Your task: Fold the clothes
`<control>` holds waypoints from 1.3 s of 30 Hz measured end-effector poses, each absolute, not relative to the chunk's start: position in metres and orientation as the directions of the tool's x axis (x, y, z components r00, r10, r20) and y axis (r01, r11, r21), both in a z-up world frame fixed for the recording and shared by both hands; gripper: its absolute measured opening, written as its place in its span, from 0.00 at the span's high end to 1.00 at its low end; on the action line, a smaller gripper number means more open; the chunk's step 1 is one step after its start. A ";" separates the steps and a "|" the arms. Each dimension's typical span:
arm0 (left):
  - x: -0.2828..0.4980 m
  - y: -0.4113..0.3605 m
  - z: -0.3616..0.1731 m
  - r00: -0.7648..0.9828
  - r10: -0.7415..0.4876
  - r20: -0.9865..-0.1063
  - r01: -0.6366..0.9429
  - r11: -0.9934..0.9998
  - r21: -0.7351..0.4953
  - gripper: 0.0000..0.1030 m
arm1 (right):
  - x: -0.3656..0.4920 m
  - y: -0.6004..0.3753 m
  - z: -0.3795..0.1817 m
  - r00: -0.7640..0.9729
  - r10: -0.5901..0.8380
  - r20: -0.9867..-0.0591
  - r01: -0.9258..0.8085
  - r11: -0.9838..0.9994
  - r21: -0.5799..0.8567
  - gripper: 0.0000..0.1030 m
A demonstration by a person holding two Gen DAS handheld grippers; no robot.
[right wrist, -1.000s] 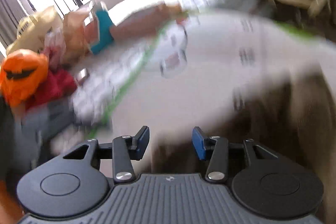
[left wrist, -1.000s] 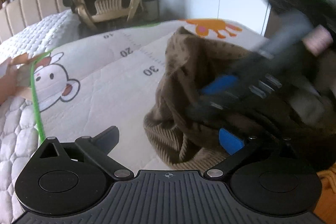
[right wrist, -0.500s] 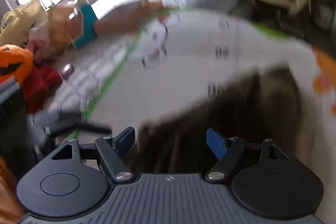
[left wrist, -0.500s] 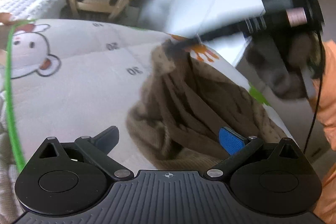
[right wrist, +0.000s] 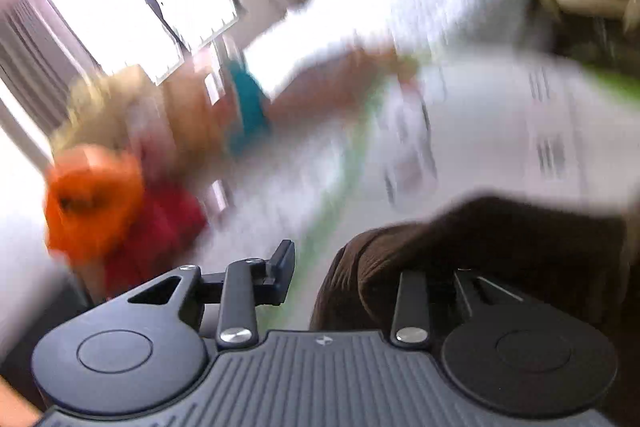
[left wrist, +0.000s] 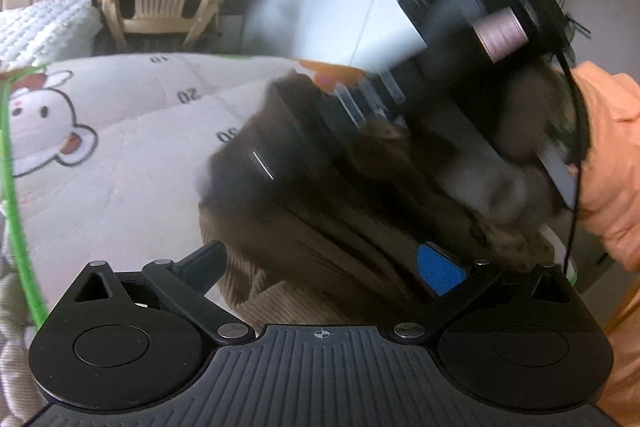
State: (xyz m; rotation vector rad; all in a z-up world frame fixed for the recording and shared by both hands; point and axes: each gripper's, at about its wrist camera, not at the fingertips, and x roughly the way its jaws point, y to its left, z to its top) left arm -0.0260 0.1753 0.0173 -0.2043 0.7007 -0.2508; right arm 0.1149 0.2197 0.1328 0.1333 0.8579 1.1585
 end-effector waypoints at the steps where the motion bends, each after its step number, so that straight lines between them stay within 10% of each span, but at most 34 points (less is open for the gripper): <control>1: -0.028 0.177 0.020 0.743 -0.290 -0.603 0.155 0.951 -0.267 0.00 | 0.122 0.220 0.148 0.184 0.861 -0.474 -0.748 0.436 0.501 0.61; 5: -0.033 0.183 0.029 0.763 -0.263 -0.590 0.129 0.957 -0.260 0.00 | 0.136 0.215 0.167 0.274 0.814 -0.512 -0.763 0.508 0.399 0.36; 17: 0.002 0.170 0.019 0.727 -0.168 -0.666 0.057 0.981 -0.185 0.00 | 0.025 0.064 0.092 0.402 0.498 -0.769 -0.799 0.601 -0.029 0.31; 39: 0.030 0.084 0.012 0.586 -0.310 -0.749 0.207 0.950 -0.232 0.00 | -0.071 -0.025 0.055 0.257 0.714 -0.651 -0.755 0.568 0.326 0.36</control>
